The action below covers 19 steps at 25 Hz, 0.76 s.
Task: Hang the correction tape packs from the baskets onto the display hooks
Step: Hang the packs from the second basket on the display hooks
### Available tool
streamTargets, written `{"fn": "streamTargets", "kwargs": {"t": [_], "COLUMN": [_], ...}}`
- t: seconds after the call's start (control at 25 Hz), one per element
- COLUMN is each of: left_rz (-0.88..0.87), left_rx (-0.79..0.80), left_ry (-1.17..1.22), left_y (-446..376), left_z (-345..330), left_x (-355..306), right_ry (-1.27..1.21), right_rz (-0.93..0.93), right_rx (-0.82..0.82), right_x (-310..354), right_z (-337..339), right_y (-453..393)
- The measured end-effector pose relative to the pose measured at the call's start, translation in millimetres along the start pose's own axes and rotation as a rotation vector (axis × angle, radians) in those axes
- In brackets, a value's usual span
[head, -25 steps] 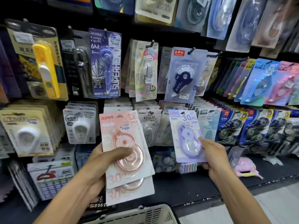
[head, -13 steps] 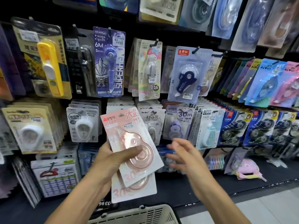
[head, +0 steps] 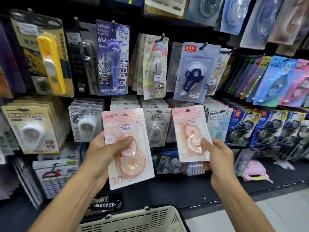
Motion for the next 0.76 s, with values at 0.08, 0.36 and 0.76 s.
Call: {"fn": "streamTargets", "kwargs": {"t": [0.08, 0.36, 0.76], "left_rz": [-0.003, 0.009, 0.01], "left_rx": [-0.057, -0.097, 0.066], "left_ry": [0.023, 0.032, -0.081], "left_y": [-1.2, -0.9, 3.6], "left_z": [0.4, -0.2, -32.2], "left_x": [0.4, 5.6, 23.9], "right_ry": [-0.052, -0.066, 0.065], "right_rz": [0.06, -0.024, -0.033], "right_rx": [-0.136, 0.011, 0.751], "right_x": [3.4, -5.6, -39.4], "right_z": [10.5, 6.2, -59.8], "right_y": [-4.2, -5.8, 80.9]}}
Point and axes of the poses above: each hand's wrist, its own y-axis away from the middle knuckle, its own z-axis out of the back of the hand, x = y × z, the point moved 4 cm from there along -y, towards the middle knuckle, and after that the axes turned 11 degrees about -x, right-handed, at the moved point
